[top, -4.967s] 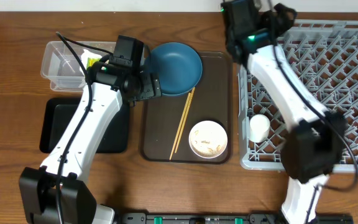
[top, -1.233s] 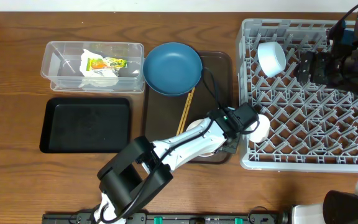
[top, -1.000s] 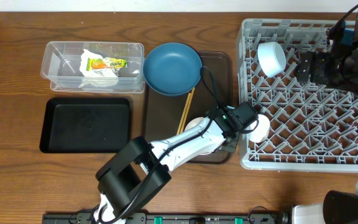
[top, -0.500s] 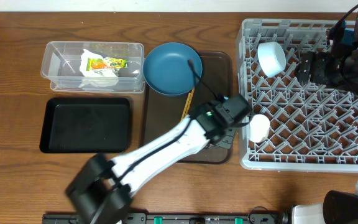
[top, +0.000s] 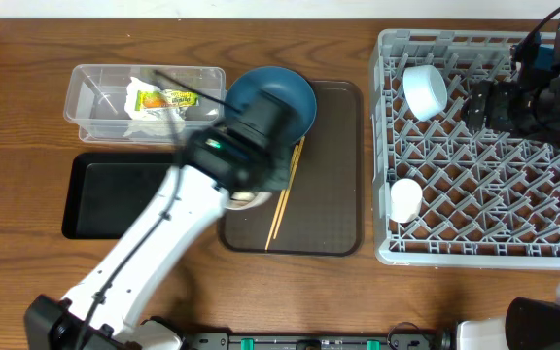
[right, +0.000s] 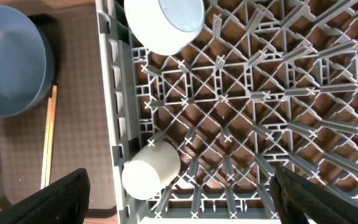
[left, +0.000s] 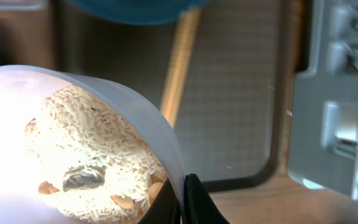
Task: Sort waste into correct bins and load items into the dishwasher rack
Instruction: 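Carry rice bowl with left gripper over the black tray, then tilt rice bowl with left gripper to dump rice onto black tray, then set emptied bowl on brown tray with left gripper and withdraw, then grasp emptied pink bowl with right gripper and lift it, then place pink bowl in dish rack with right gripper and release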
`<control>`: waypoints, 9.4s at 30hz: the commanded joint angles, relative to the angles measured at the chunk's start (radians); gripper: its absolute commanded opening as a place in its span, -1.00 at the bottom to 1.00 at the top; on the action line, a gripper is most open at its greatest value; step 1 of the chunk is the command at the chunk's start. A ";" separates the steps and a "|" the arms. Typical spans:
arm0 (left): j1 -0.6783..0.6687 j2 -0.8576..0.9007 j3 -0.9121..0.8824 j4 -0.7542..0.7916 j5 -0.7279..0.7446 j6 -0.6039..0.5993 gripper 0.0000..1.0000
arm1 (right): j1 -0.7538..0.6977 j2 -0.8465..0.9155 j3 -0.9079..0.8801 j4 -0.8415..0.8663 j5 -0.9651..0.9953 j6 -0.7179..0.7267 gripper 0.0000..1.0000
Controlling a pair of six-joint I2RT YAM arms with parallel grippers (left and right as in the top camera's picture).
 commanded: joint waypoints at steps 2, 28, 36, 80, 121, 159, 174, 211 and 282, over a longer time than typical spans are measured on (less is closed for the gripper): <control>0.195 -0.014 0.007 -0.032 0.149 0.121 -0.87 | -0.003 -0.002 0.003 -0.001 0.006 -0.003 0.82; 1.033 0.239 -0.070 -0.150 1.028 0.619 -0.88 | -0.003 -0.002 0.003 -0.005 0.006 -0.014 0.81; 1.141 0.319 -0.070 -0.237 1.126 0.706 -0.88 | -0.003 -0.002 0.003 -0.004 0.006 -0.014 0.82; 1.228 0.324 -0.116 -0.192 1.462 0.570 -0.88 | -0.003 -0.002 0.003 -0.005 0.006 -0.021 0.82; 0.089 0.053 -0.107 0.187 0.166 0.194 -0.87 | -0.003 -0.002 0.003 -0.017 0.005 -0.020 0.86; -0.117 0.109 0.002 0.212 0.021 0.065 0.02 | 0.047 -0.002 0.003 0.007 -0.201 -0.021 0.75; 0.313 -0.109 0.001 0.077 0.020 0.090 0.08 | 0.517 0.146 0.000 0.097 -0.001 0.043 0.67; 0.323 -0.107 -0.002 0.043 -0.110 0.145 0.76 | 0.671 0.539 -0.222 0.213 0.051 -0.041 -0.82; 0.323 -0.107 -0.002 0.043 -0.110 0.145 0.78 | 0.438 0.322 -0.171 0.154 1.433 0.230 -0.98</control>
